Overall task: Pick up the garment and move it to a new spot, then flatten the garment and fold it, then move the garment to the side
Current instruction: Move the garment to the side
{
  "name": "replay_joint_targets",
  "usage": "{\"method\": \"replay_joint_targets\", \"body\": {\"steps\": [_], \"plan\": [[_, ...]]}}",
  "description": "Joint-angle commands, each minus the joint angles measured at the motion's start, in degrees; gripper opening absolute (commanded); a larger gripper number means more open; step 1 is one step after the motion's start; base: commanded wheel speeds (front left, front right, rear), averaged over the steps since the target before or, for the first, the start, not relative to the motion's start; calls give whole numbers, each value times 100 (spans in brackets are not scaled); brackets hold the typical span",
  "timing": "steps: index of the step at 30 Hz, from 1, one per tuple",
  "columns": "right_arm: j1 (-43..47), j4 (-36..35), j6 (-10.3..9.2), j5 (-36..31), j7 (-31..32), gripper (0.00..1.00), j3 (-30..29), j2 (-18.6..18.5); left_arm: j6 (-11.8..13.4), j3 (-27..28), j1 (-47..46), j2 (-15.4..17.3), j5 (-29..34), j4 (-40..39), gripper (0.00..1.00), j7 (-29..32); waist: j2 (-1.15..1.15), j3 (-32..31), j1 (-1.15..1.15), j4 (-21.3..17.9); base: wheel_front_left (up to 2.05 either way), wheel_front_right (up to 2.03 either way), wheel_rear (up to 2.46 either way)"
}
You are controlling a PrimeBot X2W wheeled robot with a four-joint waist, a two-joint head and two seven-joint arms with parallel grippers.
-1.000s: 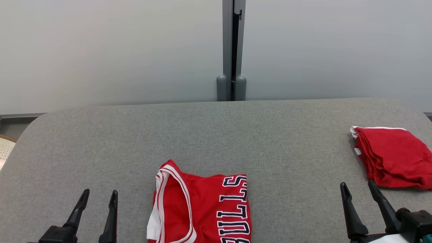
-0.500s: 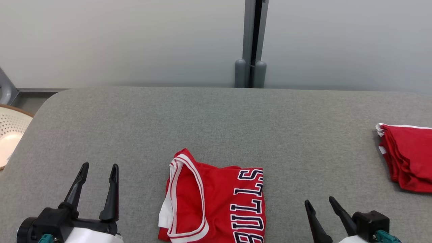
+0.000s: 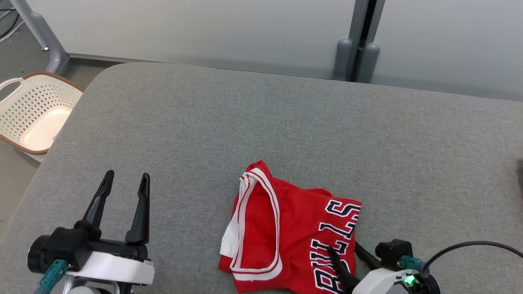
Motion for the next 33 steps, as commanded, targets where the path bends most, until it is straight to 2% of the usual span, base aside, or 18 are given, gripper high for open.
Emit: {"method": "replay_joint_targets", "body": {"steps": [1, 2, 3, 9, 14, 23, 29, 33], "plan": [[-32, 161, -1, 65, 136, 43, 69, -22, -25, 23, -130, -10, 30, 27, 100, -38, 0, 7, 0, 37, 0, 0, 0], [-60, 247, -1, 104, 182, 4, 111, -15, -32, 31, -143, -18, 34, 48, 100, -40, 0, 3, 0, 49, 0, 0, 0], [-93, 313, -1, 120, 201, 0, 129, -12, -33, 32, -148, -24, 44, 69, 100, -40, 0, -3, 0, 58, 0, 0, 0], [-301, 324, -6, -106, 39, 0, 41, -21, -44, 136, -126, -41, 142, 44, 100, -47, 0, -23, 0, -50, 0, 0, 0], [-264, -42, -6, -629, 38, 0, -106, -26, -100, 235, -11, -21, 224, -103, 100, -45, 0, -24, 0, -445, 0, 0, 0], [-35, -1302, -6, -1671, 486, 0, -496, -122, -219, 365, 61, 32, 272, -606, 100, -45, 0, 251, 0, -1739, 0, 0, 0], [-271, -2035, -6, -1878, 791, 0, -664, -488, -294, 329, 13, 106, 253, -962, 100, -39, 0, 529, 0, -2592, 0, 0, 0], [-654, -2258, -6, -1857, 916, 0, -775, -715, -323, 220, -109, 210, 258, -1168, 100, -40, 0, 795, 0, -2935, 0, 0, 0]]}}
